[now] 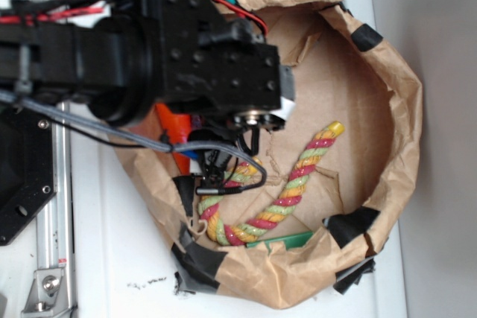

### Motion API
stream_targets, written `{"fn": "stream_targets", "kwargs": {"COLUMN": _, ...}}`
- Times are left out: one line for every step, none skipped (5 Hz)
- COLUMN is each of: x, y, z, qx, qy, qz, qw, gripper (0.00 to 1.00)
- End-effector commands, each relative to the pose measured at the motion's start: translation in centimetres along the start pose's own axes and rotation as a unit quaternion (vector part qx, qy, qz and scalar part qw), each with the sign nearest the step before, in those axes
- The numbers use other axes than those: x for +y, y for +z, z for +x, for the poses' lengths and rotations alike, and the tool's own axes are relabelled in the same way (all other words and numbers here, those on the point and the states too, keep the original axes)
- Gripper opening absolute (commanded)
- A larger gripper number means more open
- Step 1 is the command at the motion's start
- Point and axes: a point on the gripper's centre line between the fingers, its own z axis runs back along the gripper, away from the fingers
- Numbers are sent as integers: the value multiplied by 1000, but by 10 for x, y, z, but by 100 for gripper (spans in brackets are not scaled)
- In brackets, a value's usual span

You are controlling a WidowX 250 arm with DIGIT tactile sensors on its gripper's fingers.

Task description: Grab the rock.

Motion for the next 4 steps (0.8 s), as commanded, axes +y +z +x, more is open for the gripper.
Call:
{"fn": "stream_targets", "kwargs": {"x": 9, "y": -3, "z": 7, "qx": -27, "qy": 31, "qz": -1, "qw": 999, "gripper": 0}}
{"fn": "stream_targets", "kwargs": {"x": 14, "y": -13, "z": 11, "qx": -19, "qy": 45, "qz": 12, "qw": 999, "gripper": 0}}
{"fn": "stream_targets", "kwargs": {"x": 19, "y": -22, "z": 16, "qx": -10, "qy": 65, "qz": 21, "qw": 998, "gripper": 0}}
{"fn": "stream_targets", "kwargs": {"x": 21, "y": -24, "z": 21, "qx": -10, "qy": 68, "qz": 24, "qw": 997, "gripper": 0}}
